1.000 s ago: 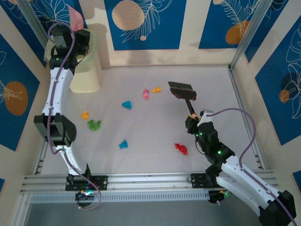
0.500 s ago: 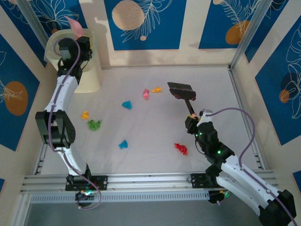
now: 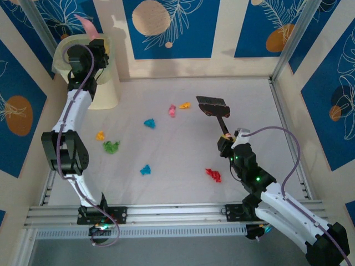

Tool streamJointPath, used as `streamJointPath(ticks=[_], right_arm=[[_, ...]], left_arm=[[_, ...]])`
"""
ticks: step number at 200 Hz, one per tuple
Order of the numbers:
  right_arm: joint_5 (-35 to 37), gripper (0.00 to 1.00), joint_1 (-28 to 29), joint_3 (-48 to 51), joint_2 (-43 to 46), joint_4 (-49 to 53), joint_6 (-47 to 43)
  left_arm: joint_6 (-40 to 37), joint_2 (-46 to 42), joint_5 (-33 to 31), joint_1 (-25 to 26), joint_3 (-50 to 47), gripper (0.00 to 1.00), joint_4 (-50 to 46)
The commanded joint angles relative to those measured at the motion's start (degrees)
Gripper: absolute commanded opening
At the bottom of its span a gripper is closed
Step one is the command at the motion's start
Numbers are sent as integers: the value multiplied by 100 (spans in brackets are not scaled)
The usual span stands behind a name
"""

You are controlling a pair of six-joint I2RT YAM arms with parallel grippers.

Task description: Sweep away the paper scraps from the table

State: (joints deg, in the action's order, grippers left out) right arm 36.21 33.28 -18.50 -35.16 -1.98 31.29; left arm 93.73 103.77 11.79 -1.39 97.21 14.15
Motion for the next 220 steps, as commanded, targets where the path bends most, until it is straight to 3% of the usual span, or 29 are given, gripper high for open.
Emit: streamJointPath(ticks=[1, 52, 100, 123, 162, 193, 220], right_arm=[[183, 0, 30, -83, 9, -322, -84], [502, 0, 13, -162, 17, -18, 83], [817, 0, -103, -189, 159, 355, 348], [908, 0, -226, -178, 280, 571, 540], [1032, 0, -508, -180, 415, 1025, 980], [1093, 0, -800, -348, 419, 1727, 1588], [1042, 0, -1006, -461, 422, 2096, 1906]], left_arm=[[-278, -510, 214, -24, 87, 0, 222], [-954, -1341, 510, 415, -101, 0, -351], [-2632, -2405, 721, 1909, -873, 0, -1245], [-3709, -2949, 462, 2737, -1530, 0, -1890], [-5367, -3520, 74, 3677, -2302, 0, -3525], [-6102, -3381, -225, 4133, -2738, 0, -4817], [-6364, -3291, -554, 4521, -3288, 0, -4946]])
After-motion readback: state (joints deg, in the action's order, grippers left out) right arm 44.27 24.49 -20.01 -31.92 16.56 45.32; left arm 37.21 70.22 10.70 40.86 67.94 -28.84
